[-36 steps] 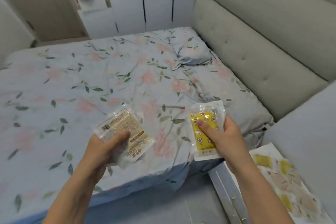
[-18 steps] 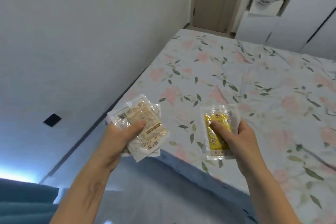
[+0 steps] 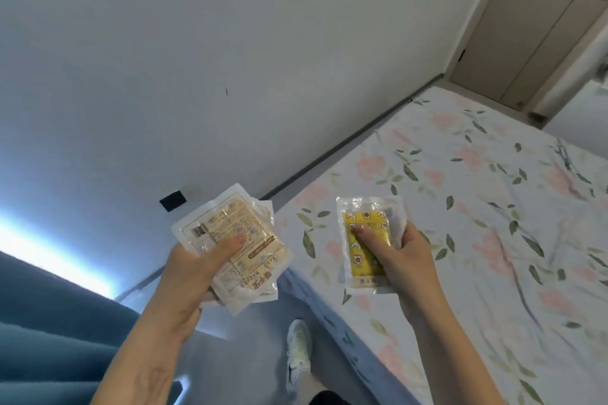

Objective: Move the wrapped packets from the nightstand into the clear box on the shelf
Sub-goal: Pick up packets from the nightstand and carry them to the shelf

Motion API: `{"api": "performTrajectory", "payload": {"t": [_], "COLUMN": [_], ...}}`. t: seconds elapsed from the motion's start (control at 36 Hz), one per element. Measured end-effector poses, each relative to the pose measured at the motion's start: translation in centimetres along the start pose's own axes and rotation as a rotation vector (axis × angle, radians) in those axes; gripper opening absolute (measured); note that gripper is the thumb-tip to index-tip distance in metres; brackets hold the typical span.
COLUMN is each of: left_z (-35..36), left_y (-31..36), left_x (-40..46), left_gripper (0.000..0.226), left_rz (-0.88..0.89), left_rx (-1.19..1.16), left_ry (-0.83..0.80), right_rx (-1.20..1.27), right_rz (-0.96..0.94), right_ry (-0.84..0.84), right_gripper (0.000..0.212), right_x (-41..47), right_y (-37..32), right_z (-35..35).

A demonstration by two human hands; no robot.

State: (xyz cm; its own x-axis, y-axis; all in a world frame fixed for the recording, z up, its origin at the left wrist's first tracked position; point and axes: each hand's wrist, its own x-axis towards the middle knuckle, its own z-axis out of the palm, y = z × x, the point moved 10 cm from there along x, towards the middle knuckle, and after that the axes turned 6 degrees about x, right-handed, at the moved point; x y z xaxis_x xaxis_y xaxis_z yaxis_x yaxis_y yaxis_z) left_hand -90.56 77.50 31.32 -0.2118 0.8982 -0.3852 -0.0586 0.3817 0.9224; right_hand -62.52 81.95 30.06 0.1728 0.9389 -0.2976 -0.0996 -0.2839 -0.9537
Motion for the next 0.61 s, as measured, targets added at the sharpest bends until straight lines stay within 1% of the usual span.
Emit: {"api": "performTrajectory", "payload": {"t": [0.03,0.06,0.08,0.11,0.19,0.33,0.42,0.5,0.61], "left_z": [-0.1,-0.1,0.0,0.2,1.1,1.1,0.0,-1.1,-2.8], "left_y": [0.5,1.1,1.9,2.6,4.8,8.6,9.6,10.4,11.3], "left_x": [1.5,3.1,4.7,6.3,10.9,17.4,20.5,23.3,27.5], "left_gripper": [0.088,0.077,0.061,0.049,0.037,0.041,0.04,0.045,0.039], "left_rz": [0.0,0.001,0.003,0.002,-0.013,0.001,-0.022,-0.048,-0.075], "left_rx": [0.0,-0.002,-0.014,-0.027,-0.013,-0.01,-0.023,-0.022,-0.019], "left_ry": [0.004,0.008,0.015,0.016,0.0,-0.01,0.016,0.016,0.031], "right_rx": [0.012,0.025,0.035,0.037,0.044,0.034,0.022,0.026,0.017], "right_rz": [-0.005,-0.01,-0.012,-0.012,-0.009,-0.009,-0.001,0.014,0.035], "right_ry": [-0.002,-0.001,0.003,0.008,0.032,0.016,0.001,-0.005,0.01], "right_gripper": [0.024,0.022,0.021,0.021,0.019,0.016,0.016,0.017,0.018], "right_x": [1.4,2.7,4.2,5.6,9.7,15.7,18.5,20.8,23.8], "right_y": [-0.4,-0.8,-1.2,-1.7,-3.3,-6.1,-7.1,-7.6,-7.8], "right_z": [0.7,1.4,2.0,2.6,4.4,8.2,10.7,13.0,15.8]}}
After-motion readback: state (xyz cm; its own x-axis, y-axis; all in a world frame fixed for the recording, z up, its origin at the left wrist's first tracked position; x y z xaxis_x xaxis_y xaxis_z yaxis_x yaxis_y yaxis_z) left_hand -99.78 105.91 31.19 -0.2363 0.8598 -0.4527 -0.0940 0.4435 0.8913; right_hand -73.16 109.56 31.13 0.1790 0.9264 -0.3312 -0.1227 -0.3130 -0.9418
